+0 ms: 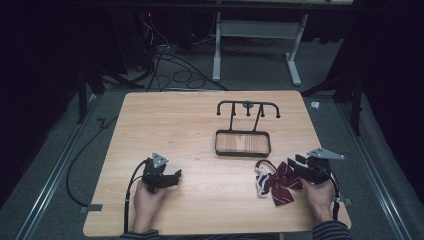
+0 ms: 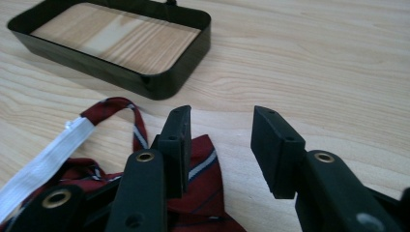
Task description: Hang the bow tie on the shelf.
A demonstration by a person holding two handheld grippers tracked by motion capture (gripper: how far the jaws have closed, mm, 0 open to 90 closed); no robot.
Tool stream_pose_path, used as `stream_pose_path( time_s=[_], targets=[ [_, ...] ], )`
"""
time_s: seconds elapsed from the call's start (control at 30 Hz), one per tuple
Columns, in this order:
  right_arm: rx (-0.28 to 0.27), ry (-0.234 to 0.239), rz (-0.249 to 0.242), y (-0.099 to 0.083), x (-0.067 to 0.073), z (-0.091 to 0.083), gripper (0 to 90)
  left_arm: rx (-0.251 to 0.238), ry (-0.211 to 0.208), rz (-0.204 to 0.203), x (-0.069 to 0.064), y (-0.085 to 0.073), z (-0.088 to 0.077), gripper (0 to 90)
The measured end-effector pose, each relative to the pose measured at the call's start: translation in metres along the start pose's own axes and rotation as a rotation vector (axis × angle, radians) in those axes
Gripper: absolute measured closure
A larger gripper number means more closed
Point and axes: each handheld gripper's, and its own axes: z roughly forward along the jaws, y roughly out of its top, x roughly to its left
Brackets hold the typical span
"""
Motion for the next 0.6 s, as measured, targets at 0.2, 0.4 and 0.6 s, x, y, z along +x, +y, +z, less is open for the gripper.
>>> stream_pose_path(
  time_s=[0.2,0.4,0.6],
  targets=[
    [-0.007,0.026,-0.022,0.002,0.007,-0.003,62.1,0.001,-0.001,0.0,0.0,0.0,0.0,21.9],
    [0.014,0.061,-0.036,0.004,0.015,0.0,63.4,0.001,-0.001,0.001,0.0,0.0,0.0,21.9],
    [0.022,0.086,-0.059,0.007,0.023,0.006,63.9,0.0,0.0,0.0,0.0,0.0,0.0,21.9]
  ],
)
